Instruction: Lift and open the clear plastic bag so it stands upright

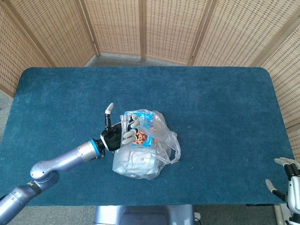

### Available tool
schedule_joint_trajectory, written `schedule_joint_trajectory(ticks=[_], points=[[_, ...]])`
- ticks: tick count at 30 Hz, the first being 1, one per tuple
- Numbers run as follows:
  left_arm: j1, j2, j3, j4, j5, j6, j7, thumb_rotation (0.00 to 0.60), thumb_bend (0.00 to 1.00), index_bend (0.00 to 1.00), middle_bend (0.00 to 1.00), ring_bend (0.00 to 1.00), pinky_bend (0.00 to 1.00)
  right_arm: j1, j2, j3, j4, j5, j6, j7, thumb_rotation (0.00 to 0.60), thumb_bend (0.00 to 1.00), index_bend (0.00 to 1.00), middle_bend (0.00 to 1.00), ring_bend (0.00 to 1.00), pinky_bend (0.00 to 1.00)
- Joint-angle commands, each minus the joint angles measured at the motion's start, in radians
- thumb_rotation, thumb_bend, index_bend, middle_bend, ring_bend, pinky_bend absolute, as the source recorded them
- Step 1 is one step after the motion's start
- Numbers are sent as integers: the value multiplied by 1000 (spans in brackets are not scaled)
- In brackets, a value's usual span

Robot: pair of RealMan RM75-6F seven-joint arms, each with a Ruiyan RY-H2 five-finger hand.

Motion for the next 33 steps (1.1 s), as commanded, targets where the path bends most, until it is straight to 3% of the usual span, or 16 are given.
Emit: schedule_joint_trajectory(ticks=[1,9,13,21,28,33], points=[[21,2,-24,-26,-34,-17,45,0,122,469,613,799,868,15,4,9,6,1,-14,10,600,229,281,271,217,160],[56,53,-24,-97,-38,16,115,0,137,469,613,799,868,89,-9,43,46,-10,-85,87,600,186,279,271,217,162],[72,89,4,-137,-24,74,143,0,155,469,613,799,868,142,-34,64,83,-18,-127,124,600,132,266,269,216,162],[74,145,65,-195,-17,182,146,0,175,469,613,799,868,233,-102,101,138,-42,-168,179,600,122,247,262,206,162],[83,162,71,-228,-24,194,160,0,176,469,613,799,868,307,-163,110,177,-55,-219,209,600,122,221,260,200,166],[102,161,28,-245,-32,196,181,0,176,469,613,799,868,338,-204,102,205,-53,-249,214,600,122,203,258,194,166]])
